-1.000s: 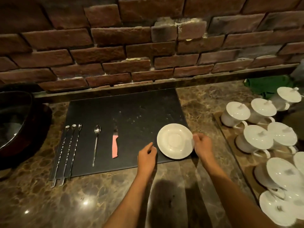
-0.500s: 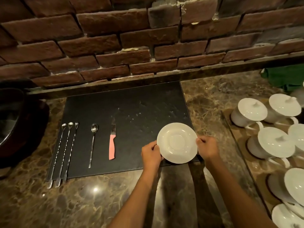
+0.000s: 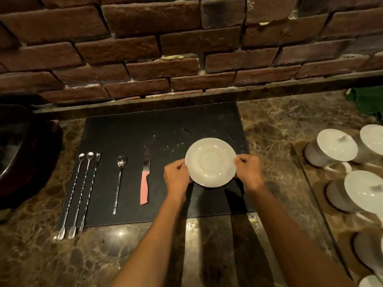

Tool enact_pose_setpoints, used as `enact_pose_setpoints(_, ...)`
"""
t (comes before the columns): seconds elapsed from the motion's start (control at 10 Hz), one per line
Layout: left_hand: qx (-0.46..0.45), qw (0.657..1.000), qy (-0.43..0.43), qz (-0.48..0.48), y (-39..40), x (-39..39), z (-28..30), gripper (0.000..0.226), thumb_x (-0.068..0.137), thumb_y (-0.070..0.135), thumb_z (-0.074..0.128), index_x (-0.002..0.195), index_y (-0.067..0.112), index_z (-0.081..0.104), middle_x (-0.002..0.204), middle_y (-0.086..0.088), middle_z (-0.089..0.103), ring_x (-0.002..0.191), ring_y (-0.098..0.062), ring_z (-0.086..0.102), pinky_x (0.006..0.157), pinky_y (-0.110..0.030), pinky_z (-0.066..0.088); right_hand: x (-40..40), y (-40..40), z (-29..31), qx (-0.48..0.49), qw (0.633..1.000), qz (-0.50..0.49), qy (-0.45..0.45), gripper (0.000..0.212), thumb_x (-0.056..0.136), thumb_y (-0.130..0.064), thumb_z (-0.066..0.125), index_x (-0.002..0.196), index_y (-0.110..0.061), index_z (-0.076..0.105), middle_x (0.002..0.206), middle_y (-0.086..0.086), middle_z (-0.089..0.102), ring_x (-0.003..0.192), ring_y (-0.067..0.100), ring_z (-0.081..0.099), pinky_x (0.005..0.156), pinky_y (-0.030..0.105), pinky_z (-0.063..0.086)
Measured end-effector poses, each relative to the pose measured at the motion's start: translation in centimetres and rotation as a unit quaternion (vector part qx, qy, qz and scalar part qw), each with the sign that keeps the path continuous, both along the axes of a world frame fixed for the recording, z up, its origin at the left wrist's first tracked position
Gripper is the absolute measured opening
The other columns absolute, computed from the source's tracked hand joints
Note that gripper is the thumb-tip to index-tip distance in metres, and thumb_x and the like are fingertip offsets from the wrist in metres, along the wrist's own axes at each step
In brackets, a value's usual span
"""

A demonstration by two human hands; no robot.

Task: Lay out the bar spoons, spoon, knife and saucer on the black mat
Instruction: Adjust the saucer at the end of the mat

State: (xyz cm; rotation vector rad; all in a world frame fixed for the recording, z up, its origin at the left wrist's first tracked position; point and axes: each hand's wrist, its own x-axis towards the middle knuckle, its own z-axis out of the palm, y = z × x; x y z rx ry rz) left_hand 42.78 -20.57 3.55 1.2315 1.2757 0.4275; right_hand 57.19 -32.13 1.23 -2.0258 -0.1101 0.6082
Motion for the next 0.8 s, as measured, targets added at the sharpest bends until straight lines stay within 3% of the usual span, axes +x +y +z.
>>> enact_pose_setpoints(0.1,-0.001,1.0,0.009,0.01,1.0,0.2,-0.4,0.059,0.093,-0.005,0.055,0.055,0.036,0.074,0.07,0.003,0.071,0.078,-0.021,0.069,0.072,-0.049,0.063,0.3,1.3,-0.4,0.004,1.0,0.003,-0.003,0.023,0.086,0.002,0.046,0.082,0.013,0.066,0.071,0.032,0.059,0.063,0.022,0.052,0.056,0.034,0.043)
enact_pose_setpoints(0.2,0.001,1.0,0.006,0.015,1.2,0.2,-0.8,0.054,0.093,-0.003,0.055,0.058,0.031,0.075,0.074,-0.002,0.072,0.079,-0.021,0.068,0.073,-0.049,0.063,0.3,1.8,-0.8,-0.005,1.0,-0.001,-0.005,0.022,0.085,0.002,0.046,0.08,0.013,0.065,0.075,0.033,0.061,0.065,0.024,0.051,0.057,0.036,0.044)
enact_pose_setpoints(0.4,0.022,1.0,-0.012,0.007,1.1,0.0,-1.3,0.032,0.094,-0.002,0.053,0.073,0.019,0.066,0.08,-0.006,0.059,0.079,-0.02,0.056,0.068,-0.04,0.052,0.2,1.6,-0.8,-0.017,0.999,0.022,-0.016,0.023,0.085,0.002,0.046,0.072,0.013,0.061,0.061,0.013,0.05,0.059,0.022,0.044,0.054,0.034,0.039)
enact_pose_setpoints(0.6,0.004,1.0,-0.005,-0.002,1.1,-0.2,-0.5,0.049,0.097,0.001,0.055,0.064,0.032,0.074,0.078,0.003,0.071,0.081,-0.017,0.067,0.076,-0.047,0.062,0.0,1.4,-0.3,-0.008,1.0,0.022,-0.009,0.022,0.084,0.0,0.046,0.074,0.016,0.057,0.061,0.022,0.043,0.062,0.023,0.042,0.055,0.035,0.036)
enact_pose_setpoints(0.7,0.033,0.999,0.005,-0.016,0.8,-0.4,-0.2,0.03,0.099,0.004,0.054,0.094,0.025,0.075,0.093,0.006,0.072,0.098,-0.019,0.069,0.089,-0.044,0.06,0.0,1.1,-0.3,-0.003,1.0,0.014,0.003,0.023,0.084,-0.003,0.045,0.075,0.017,0.054,0.064,0.015,0.045,0.065,0.023,0.041,0.057,0.036,0.036)
enact_pose_setpoints(0.8,0.101,0.992,0.061,-0.035,0.5,-0.8,0.8,0.032,0.102,0.01,0.05,0.13,0.014,0.065,0.119,0.002,0.066,0.122,-0.025,0.06,0.101,-0.036,0.048,-0.8,0.7,1.6,-0.01,0.999,0.013,-0.038,0.023,0.088,-0.008,0.048,0.085,0.007,0.063,0.074,0.019,0.058,0.073,0.023,0.052,0.062,0.03,0.041)
